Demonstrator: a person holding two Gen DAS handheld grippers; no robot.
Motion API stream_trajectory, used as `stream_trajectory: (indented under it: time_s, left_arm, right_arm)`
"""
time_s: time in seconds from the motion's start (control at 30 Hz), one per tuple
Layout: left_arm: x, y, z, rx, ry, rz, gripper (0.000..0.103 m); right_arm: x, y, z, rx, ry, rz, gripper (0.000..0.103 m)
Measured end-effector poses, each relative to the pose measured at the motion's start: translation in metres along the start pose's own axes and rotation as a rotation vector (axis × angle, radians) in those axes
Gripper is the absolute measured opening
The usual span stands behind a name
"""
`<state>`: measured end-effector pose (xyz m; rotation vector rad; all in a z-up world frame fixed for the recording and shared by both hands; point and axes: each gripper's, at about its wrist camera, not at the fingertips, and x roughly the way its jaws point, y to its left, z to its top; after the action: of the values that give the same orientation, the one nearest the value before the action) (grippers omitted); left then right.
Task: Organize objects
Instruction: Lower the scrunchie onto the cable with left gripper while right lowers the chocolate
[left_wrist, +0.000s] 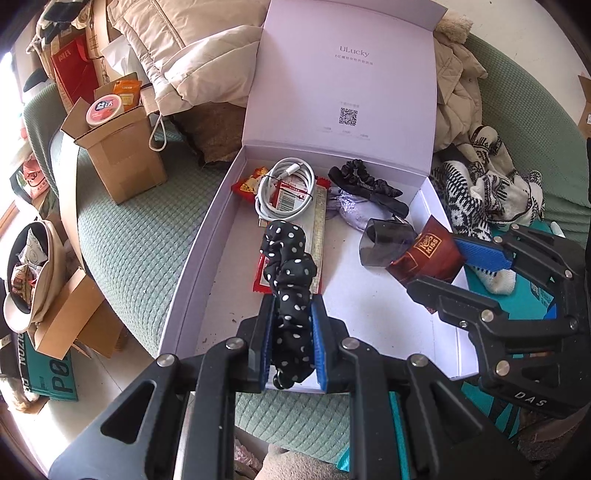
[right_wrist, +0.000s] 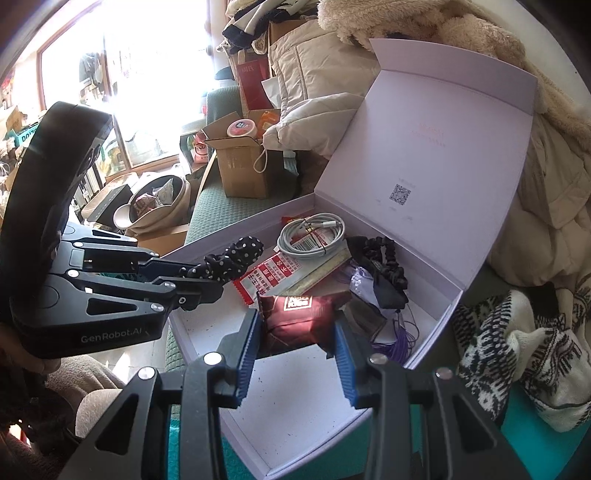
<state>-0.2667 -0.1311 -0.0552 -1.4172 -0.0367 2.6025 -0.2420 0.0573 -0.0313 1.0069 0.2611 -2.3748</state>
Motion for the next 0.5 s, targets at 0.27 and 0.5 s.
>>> stream_trajectory:
  time_s: [0.27,0.5]
  left_arm:
    - [0.024,-0.001,0.017,0.047,0.001,-0.009,0.017]
    - [0.046,0.003,0.029,0.061,0.017,-0.024,0.017]
  right_arm:
    - [0.021,-0.014,0.007,0.011,0.009,-0.014,0.039]
    - [0.04,-0.024,0.015,-0.007,0.025,-0.031,0.039]
